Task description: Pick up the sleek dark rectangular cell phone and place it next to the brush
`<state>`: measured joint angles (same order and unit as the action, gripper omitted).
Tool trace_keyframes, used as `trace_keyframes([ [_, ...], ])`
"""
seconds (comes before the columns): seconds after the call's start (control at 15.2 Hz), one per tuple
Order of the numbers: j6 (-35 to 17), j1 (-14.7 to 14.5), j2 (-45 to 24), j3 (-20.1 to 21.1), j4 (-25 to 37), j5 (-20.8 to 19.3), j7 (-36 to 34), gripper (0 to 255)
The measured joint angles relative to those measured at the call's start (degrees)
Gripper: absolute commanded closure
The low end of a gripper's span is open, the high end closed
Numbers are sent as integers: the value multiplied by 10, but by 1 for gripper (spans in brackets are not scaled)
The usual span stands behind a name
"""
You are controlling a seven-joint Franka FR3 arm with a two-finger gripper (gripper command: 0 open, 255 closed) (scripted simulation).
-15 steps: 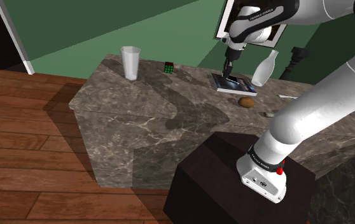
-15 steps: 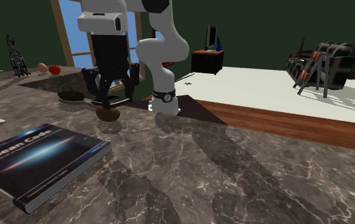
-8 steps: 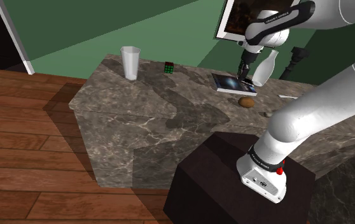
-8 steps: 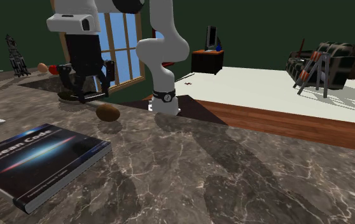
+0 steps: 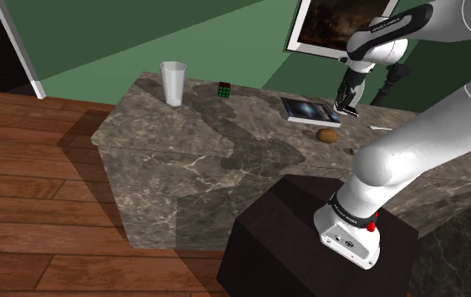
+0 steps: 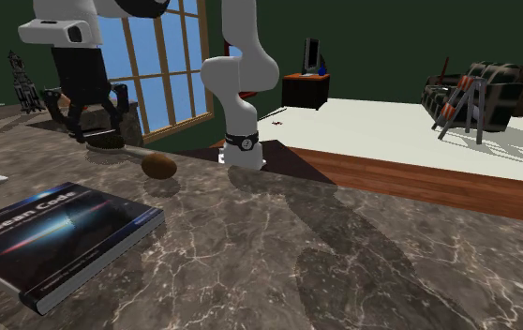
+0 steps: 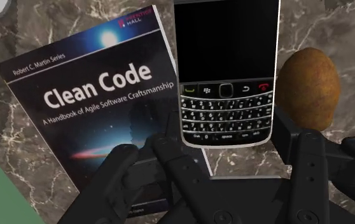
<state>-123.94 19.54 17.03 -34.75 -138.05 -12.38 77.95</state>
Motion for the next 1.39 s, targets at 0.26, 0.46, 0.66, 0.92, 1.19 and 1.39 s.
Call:
trace_keyframes([
  [0.26,-14,16,-29,-49,19,7,70,255],
  [0.46,-9,25,-52,-85,49,19,124,255],
  [0.66,-9,30,-90,-120,83,47,184,255],
  [0.92,-3,45,-147,-165,131,97,276,255],
  [1.19,11,83,-234,-193,196,181,383,255],
  [1.39,2,105,-274,-189,210,221,424,255],
])
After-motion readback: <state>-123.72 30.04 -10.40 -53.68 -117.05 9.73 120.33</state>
